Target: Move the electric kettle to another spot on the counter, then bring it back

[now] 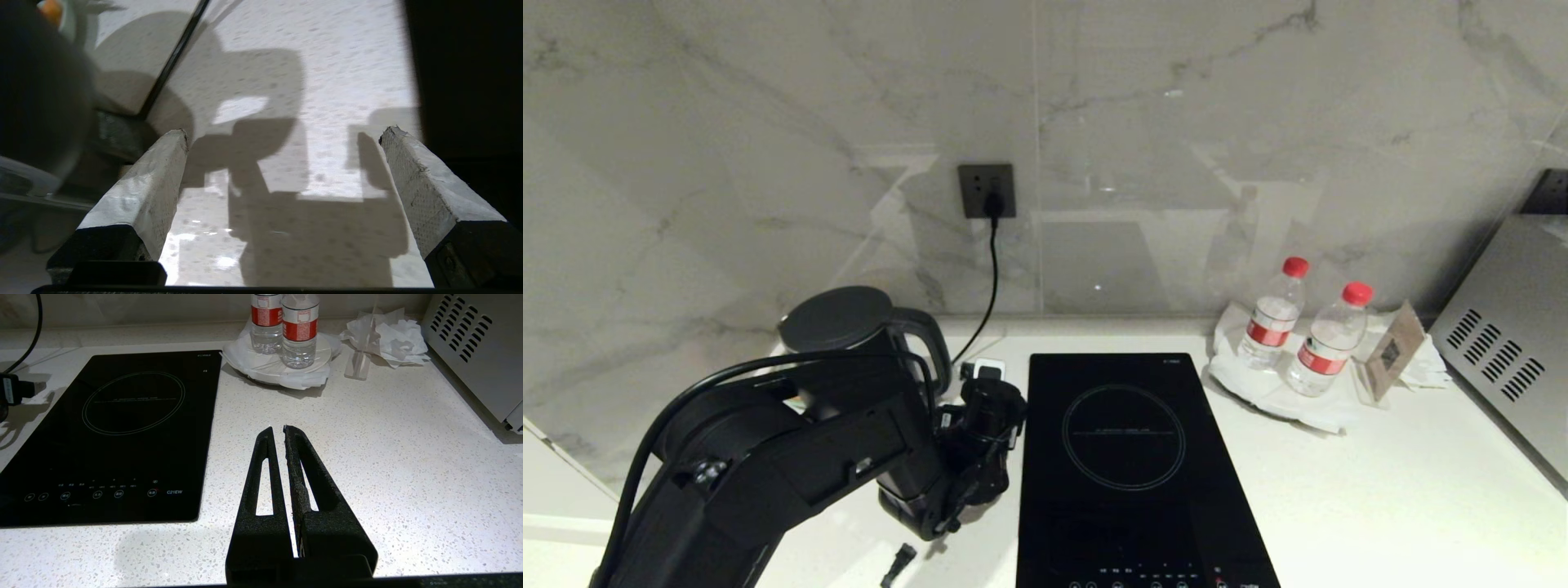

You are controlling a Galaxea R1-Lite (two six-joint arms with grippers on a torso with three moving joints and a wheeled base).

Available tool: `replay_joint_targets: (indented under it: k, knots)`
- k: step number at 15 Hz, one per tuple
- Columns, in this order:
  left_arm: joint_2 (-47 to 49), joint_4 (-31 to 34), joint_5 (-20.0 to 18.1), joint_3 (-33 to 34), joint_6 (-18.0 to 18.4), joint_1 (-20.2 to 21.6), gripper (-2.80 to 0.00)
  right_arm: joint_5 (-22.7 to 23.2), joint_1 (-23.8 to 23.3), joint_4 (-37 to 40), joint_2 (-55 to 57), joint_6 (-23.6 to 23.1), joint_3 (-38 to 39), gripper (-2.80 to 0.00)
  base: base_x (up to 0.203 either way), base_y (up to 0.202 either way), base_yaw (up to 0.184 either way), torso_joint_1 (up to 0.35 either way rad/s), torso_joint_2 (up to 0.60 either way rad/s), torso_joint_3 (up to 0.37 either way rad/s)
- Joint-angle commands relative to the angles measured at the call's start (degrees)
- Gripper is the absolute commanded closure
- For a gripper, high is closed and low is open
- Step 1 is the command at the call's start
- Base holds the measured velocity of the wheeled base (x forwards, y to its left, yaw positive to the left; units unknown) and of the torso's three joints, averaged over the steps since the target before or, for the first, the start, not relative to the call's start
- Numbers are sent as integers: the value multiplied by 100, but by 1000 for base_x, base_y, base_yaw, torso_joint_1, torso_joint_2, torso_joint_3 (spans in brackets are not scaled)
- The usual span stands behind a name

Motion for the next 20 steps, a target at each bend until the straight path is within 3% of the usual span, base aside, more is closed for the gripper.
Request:
replay_joint_targets:
  k: [1,13,20]
  knots:
    - [29,-42,23,76,-13,35,-280,4,0,2,0,-5,0,0,0,0,0,0,0,0]
    - [257,-50,23,85,-39,272,-280,4,0,2,3,-5,0,0,0,0,0,0,0,0]
    - [-326,-42,29,155,-163,-60,-280,4,0,2,8,-5,0,0,0,0,0,0,0,0]
